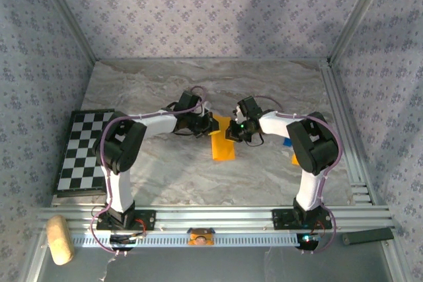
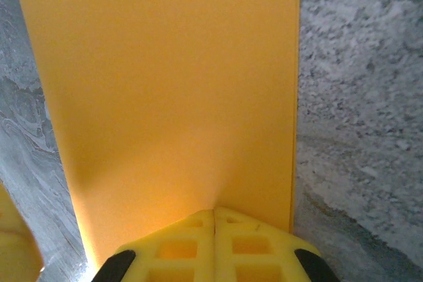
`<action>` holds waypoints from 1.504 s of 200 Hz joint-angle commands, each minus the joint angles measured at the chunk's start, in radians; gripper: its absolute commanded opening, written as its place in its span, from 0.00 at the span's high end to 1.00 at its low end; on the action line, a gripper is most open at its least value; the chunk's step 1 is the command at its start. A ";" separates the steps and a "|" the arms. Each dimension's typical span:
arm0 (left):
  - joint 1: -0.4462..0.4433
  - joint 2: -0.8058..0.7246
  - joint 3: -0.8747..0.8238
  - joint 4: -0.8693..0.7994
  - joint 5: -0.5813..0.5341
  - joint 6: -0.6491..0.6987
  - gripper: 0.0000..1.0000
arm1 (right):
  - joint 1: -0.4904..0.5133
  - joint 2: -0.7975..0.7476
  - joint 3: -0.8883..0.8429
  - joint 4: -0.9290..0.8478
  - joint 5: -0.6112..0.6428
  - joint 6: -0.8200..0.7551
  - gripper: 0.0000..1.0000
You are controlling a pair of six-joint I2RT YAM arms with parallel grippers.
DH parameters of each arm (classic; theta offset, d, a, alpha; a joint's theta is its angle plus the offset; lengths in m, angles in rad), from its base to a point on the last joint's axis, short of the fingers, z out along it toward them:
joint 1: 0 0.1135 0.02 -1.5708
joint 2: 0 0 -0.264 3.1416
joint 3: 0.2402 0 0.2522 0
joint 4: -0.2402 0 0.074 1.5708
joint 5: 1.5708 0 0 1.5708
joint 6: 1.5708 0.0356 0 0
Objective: Fold a paper plane with a square sheet of paper (pick it up from the middle)
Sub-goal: First fold the square sheet of paper in half at the center of the table.
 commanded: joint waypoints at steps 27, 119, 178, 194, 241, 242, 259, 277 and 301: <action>-0.001 0.039 -0.033 -0.012 -0.014 0.058 1.00 | -0.006 0.038 -0.033 -0.121 0.099 0.002 1.00; 0.002 0.015 -0.068 -0.082 -0.143 0.111 1.00 | -0.001 0.033 -0.044 -0.119 0.110 0.010 1.00; -0.013 -0.037 -0.037 -0.058 -0.013 -0.002 1.00 | 0.003 0.036 -0.040 -0.119 0.111 0.016 1.00; -0.021 -0.026 -0.052 -0.045 0.007 -0.020 1.00 | 0.005 0.038 -0.036 -0.125 0.109 0.019 1.00; -0.025 0.007 -0.145 -0.053 -0.022 0.016 1.00 | 0.009 0.038 -0.031 -0.136 0.122 0.016 1.00; -0.025 0.007 -0.147 -0.053 -0.022 0.017 1.00 | 0.010 0.038 -0.032 -0.136 0.122 0.016 1.00; -0.024 0.012 -0.177 -0.069 -0.059 0.048 1.00 | 0.010 0.037 -0.039 -0.130 0.126 0.018 1.00; -0.020 0.010 -0.190 -0.076 -0.068 0.063 1.00 | 0.009 0.037 -0.043 -0.126 0.126 0.019 1.00; -0.021 -0.037 -0.184 -0.062 -0.051 0.052 1.00 | 0.011 0.036 -0.045 -0.127 0.126 0.018 1.00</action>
